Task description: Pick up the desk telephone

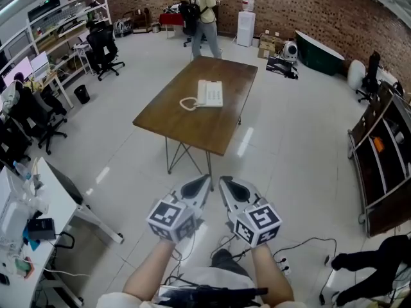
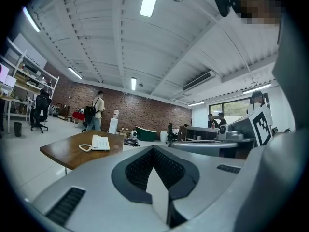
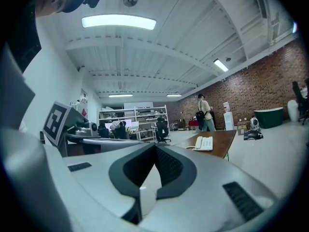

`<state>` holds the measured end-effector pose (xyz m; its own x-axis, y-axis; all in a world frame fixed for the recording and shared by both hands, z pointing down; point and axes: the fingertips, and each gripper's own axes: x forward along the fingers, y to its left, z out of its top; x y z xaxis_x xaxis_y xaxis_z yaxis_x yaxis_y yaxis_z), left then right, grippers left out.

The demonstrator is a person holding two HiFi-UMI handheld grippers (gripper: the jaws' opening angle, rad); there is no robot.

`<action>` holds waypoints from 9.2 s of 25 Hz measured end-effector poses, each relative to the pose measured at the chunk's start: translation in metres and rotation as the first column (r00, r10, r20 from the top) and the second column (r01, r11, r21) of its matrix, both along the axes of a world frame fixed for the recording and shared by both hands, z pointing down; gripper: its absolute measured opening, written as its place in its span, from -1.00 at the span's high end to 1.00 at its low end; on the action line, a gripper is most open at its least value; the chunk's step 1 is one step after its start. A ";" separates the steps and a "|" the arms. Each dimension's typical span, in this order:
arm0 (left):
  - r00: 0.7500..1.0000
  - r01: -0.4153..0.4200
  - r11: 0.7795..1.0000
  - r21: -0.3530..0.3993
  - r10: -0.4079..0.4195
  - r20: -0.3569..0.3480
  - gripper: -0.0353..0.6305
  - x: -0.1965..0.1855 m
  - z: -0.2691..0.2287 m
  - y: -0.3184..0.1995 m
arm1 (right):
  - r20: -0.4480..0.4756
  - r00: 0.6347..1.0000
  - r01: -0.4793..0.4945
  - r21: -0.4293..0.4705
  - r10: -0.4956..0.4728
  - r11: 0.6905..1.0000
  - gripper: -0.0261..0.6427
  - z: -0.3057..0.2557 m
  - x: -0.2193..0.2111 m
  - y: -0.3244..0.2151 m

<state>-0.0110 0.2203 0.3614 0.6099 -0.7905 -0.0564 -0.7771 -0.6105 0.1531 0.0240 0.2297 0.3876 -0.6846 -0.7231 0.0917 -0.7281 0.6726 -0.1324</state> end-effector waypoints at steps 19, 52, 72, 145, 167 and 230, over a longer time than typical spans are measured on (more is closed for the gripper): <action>0.992 0.120 0.993 -0.015 -0.119 0.032 0.89 0.039 0.001 -0.141 | 0.037 0.993 0.110 -0.007 -0.109 0.994 0.92 -0.002 0.035 -0.138; 0.994 0.109 0.992 -0.065 -0.111 -0.014 0.89 0.008 0.040 -0.328 | -0.016 0.994 0.110 -0.048 -0.111 0.993 0.92 0.028 0.009 -0.326; 0.999 -0.006 0.990 -0.138 0.000 -0.045 0.89 -0.028 0.061 -0.474 | -0.023 0.998 0.055 -0.113 -0.058 0.992 0.92 0.045 -0.034 -0.466; 0.939 -0.337 0.712 -0.616 0.210 -0.272 -0.14 -0.073 0.248 -0.686 | 0.063 0.994 0.109 -0.724 -0.092 0.681 0.08 0.265 -0.007 -0.673; 0.954 -0.300 0.824 -0.481 0.262 -0.145 -0.09 -0.066 0.212 -0.666 | 0.124 0.992 0.102 -0.607 -0.033 0.788 0.11 0.233 -0.002 -0.663; 0.999 -0.038 0.994 0.104 0.036 0.022 -0.06 -0.062 -0.041 -0.438 | 0.100 0.982 0.164 -0.036 -0.160 0.986 0.11 -0.012 -0.004 -0.483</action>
<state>-0.0725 -0.2175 0.3201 0.6401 -0.7581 -0.1244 -0.7563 -0.6503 0.0719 0.0200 -0.2535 0.3761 -0.7995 -0.5987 0.0490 -0.5924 0.7724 -0.2290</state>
